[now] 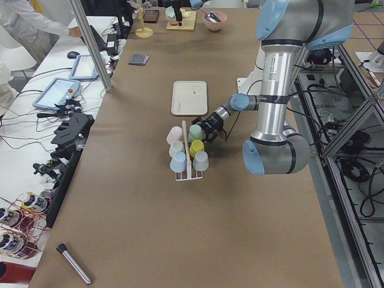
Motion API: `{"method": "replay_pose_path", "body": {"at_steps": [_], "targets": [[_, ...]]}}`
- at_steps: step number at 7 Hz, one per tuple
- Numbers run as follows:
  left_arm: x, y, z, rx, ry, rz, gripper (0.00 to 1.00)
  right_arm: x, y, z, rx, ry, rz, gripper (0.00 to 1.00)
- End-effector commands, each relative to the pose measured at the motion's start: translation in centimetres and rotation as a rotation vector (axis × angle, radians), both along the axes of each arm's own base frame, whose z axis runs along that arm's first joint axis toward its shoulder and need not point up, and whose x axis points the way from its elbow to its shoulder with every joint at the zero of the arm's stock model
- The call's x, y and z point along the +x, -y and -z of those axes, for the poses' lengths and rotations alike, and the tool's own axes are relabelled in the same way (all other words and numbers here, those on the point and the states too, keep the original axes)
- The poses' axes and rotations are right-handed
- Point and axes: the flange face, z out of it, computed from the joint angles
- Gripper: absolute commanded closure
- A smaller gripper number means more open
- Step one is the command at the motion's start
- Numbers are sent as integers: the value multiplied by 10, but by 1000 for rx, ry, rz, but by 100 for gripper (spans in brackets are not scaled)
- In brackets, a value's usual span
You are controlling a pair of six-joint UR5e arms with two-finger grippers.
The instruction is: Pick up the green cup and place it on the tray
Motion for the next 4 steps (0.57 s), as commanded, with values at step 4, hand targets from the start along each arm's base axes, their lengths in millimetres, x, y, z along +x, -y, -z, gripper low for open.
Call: {"method": "replay_pose_path", "body": {"at_steps": [4], "targets": [[-12,12,9,-5,10,0,3,101,-48,-91,-120,-100,-34,1]]}}
